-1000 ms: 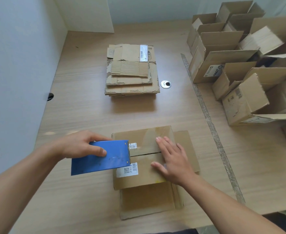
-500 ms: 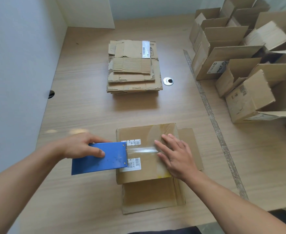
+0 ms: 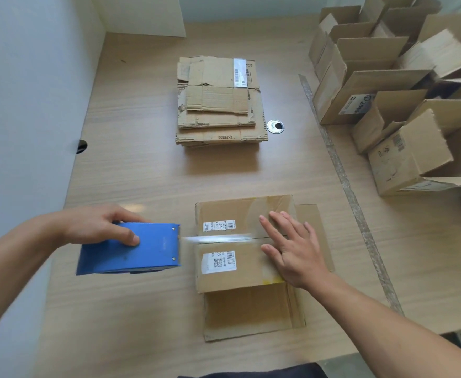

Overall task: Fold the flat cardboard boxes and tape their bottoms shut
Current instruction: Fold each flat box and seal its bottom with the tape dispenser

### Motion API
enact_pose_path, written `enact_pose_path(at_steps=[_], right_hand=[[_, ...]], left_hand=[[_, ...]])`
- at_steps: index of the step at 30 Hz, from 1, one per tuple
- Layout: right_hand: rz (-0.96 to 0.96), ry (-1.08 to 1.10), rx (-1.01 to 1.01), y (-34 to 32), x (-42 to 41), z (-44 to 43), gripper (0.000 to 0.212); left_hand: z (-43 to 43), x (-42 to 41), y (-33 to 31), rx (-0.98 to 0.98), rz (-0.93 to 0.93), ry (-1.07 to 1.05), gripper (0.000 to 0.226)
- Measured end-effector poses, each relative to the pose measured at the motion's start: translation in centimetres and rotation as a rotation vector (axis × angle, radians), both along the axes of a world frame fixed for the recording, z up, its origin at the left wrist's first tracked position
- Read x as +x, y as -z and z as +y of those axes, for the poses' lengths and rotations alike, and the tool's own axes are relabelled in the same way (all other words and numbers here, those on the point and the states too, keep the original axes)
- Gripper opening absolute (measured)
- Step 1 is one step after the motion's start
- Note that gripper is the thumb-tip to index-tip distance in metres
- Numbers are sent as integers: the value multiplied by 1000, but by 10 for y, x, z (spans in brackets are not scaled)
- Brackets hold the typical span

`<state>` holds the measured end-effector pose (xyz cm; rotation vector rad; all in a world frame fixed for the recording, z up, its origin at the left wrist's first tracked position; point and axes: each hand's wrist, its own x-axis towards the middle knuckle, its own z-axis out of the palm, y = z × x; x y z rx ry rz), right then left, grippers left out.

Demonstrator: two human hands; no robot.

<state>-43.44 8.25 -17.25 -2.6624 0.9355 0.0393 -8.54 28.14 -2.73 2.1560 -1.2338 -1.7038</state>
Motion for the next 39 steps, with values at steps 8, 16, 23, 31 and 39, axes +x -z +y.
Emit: enact_pose_path(at_steps=[8,16,23,31,39], right_hand=[[48,3,4,-2,5,3,52],[51,19,-35,-2,6,4,55],[63,7,-61,-1,6,5,56],[88,17,-67,-3,7,5,57],[51,97,39,-11,16,4,65]], left_hand=[[29,29,16,58,-19,-52,77],[28,47,-1,-5,-18,-137,56],[37,48,26,61,-107,-68,51],[26,43,52,54,-252,-53,44],[-4,1,88,-9,-410,-78,29]])
